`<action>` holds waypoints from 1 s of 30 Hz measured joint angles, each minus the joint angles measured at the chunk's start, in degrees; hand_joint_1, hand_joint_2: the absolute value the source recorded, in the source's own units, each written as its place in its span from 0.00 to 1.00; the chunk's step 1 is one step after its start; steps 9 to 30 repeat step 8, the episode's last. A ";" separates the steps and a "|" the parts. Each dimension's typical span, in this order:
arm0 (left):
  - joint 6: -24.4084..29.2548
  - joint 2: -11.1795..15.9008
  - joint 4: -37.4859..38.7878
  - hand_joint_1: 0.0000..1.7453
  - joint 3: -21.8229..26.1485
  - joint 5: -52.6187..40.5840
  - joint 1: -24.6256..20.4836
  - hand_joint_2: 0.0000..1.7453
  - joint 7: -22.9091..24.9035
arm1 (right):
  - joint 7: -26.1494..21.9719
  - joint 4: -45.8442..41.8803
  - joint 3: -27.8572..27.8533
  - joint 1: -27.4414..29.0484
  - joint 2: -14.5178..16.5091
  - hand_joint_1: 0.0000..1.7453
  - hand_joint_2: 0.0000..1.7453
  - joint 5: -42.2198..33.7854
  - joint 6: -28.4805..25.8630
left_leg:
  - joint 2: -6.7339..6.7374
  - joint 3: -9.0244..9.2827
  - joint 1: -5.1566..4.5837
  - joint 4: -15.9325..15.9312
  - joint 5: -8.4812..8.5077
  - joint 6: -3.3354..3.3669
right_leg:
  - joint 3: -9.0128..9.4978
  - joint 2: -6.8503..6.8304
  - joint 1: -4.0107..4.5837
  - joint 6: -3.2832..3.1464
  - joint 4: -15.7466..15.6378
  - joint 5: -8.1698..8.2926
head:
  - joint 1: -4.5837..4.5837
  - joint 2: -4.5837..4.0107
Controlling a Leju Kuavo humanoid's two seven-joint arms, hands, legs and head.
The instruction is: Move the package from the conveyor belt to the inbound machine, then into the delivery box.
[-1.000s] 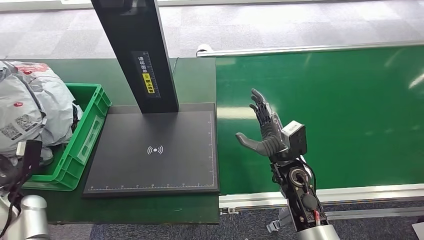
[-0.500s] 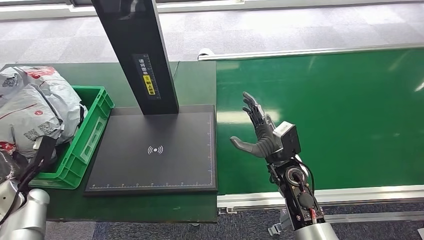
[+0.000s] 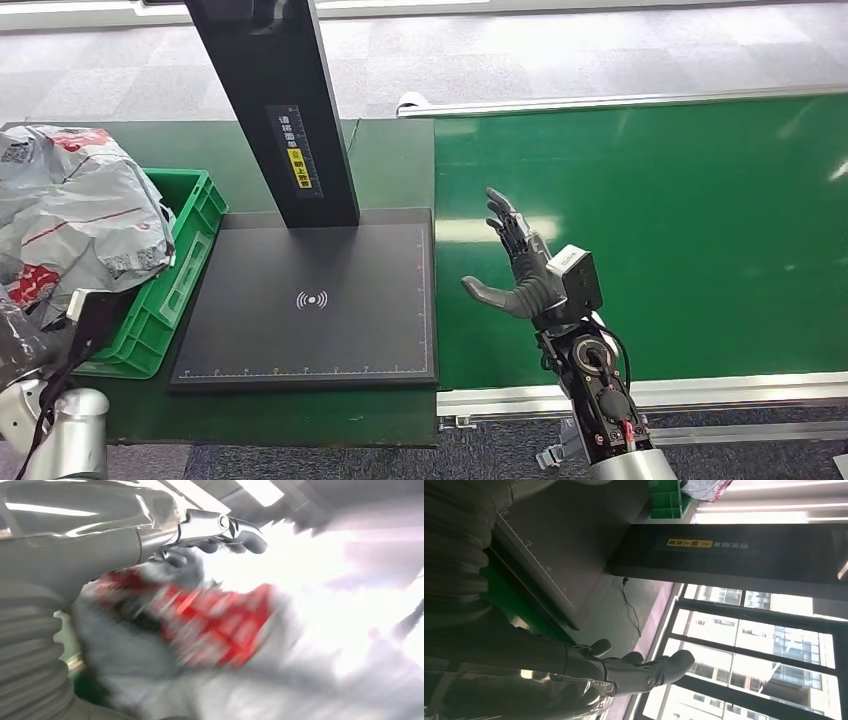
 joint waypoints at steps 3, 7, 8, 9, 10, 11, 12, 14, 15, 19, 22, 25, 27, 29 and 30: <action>0.00 -2.95 -4.11 0.00 3.74 2.51 -0.16 1.00 -8.78 | 0.00 0.00 0.26 -0.07 0.01 0.00 1.00 -0.33 0.02 | 0.04 -0.02 -0.01 0.02 -0.06 0.05 | -0.06 0.04 -0.01 0.01 -0.01 0.00 | -0.01 0.00; 0.00 -5.23 -7.47 0.00 6.57 3.87 -0.19 1.00 -10.67 | 0.01 0.01 0.42 -0.13 0.01 0.00 1.00 -0.39 0.02 | 0.05 -0.12 0.00 0.02 -0.09 0.03 | -0.17 0.07 0.00 0.02 -0.01 -0.02 | -0.02 0.00; 0.00 -5.42 -7.80 0.00 6.81 3.98 -0.19 1.00 -10.72 | 0.01 0.01 0.43 -0.14 0.01 0.00 1.00 -0.39 0.02 | 0.04 -0.14 0.00 0.02 -0.09 0.03 | -0.18 0.07 0.00 0.02 -0.01 -0.02 | -0.02 0.00; 0.00 -5.42 -7.80 0.00 6.81 3.98 -0.19 1.00 -10.72 | 0.01 0.01 0.43 -0.14 0.01 0.00 1.00 -0.39 0.02 | 0.04 -0.14 0.00 0.02 -0.09 0.03 | -0.18 0.07 0.00 0.02 -0.01 -0.02 | -0.02 0.00; 0.00 -5.42 -7.80 0.00 6.81 3.98 -0.19 1.00 -10.72 | 0.01 0.01 0.43 -0.14 0.01 0.00 1.00 -0.39 0.02 | 0.04 -0.14 0.00 0.02 -0.09 0.03 | -0.18 0.07 0.00 0.02 -0.01 -0.02 | -0.02 0.00; 0.00 -5.42 -7.80 0.00 6.81 3.98 -0.19 1.00 -10.72 | 0.01 0.01 0.43 -0.14 0.01 0.00 1.00 -0.39 0.02 | 0.04 -0.14 0.00 0.02 -0.09 0.03 | -0.18 0.07 0.00 0.02 -0.01 -0.02 | -0.02 0.00; 0.00 -5.42 -7.80 0.00 6.81 3.98 -0.19 1.00 -10.72 | 0.01 0.01 0.43 -0.14 0.01 0.00 1.00 -0.39 0.02 | 0.04 -0.14 0.00 0.02 -0.09 0.03 | -0.18 0.07 0.00 0.02 -0.01 -0.02 | -0.02 0.00; 0.00 -5.42 -7.80 0.00 6.81 3.98 -0.19 1.00 -10.72 | 0.01 0.01 0.43 -0.14 0.01 0.00 1.00 -0.39 0.02 | 0.04 -0.14 0.00 0.02 -0.09 0.03 | -0.18 0.07 0.00 0.02 -0.01 -0.02 | -0.02 0.00; 0.00 -5.42 -7.80 0.00 6.81 3.98 -0.19 1.00 -10.72 | 0.01 0.01 0.43 -0.14 0.01 0.00 1.00 -0.39 0.02 | 0.04 -0.14 0.00 0.02 -0.09 0.03 | -0.18 0.07 0.00 0.02 -0.01 -0.02 | -0.02 0.00; 0.00 -5.42 -7.80 0.00 6.81 3.98 -0.19 1.00 -10.72 | 0.01 0.01 0.43 -0.14 0.01 0.00 1.00 -0.39 0.02 | 0.04 -0.14 0.00 0.02 -0.09 0.03 | -0.18 0.07 0.00 0.02 -0.01 -0.02 | -0.02 0.00; 0.00 -5.42 -7.80 0.00 6.81 3.98 -0.19 1.00 -10.72 | 0.01 0.01 0.43 -0.14 0.01 0.00 1.00 -0.39 0.02 | 0.04 -0.14 0.00 0.02 -0.09 0.03 | -0.18 0.07 0.00 0.02 -0.01 -0.02 | -0.02 0.00; 0.00 -5.42 -7.80 0.00 6.81 3.98 -0.19 1.00 -10.72 | 0.01 0.01 0.43 -0.14 0.01 0.00 1.00 -0.39 0.02 | 0.04 -0.14 0.00 0.02 -0.09 0.03 | -0.18 0.07 0.00 0.02 -0.01 -0.02 | -0.02 0.00; 0.00 -5.42 -7.80 0.00 6.81 3.98 -0.19 1.00 -10.72 | 0.01 0.01 0.43 -0.14 0.01 0.00 1.00 -0.39 0.02 | 0.04 -0.14 0.00 0.02 -0.09 0.03 | -0.18 0.07 0.00 0.02 -0.01 -0.02 | -0.02 0.00; 0.00 -5.42 -7.80 0.00 6.81 3.98 -0.19 1.00 -10.72 | 0.01 0.01 0.43 -0.14 0.01 0.00 1.00 -0.39 0.02 | 0.04 -0.14 0.00 0.02 -0.09 0.03 | -0.18 0.07 0.00 0.02 -0.01 -0.02 | -0.02 0.00; 0.00 -5.42 -7.80 0.00 6.81 3.98 -0.19 1.00 -10.72 | 0.01 0.01 0.43 -0.14 0.01 0.00 1.00 -0.39 0.02 | 0.04 -0.14 0.00 0.02 -0.09 0.03 | -0.18 0.07 0.00 0.02 -0.01 -0.02 | -0.02 0.00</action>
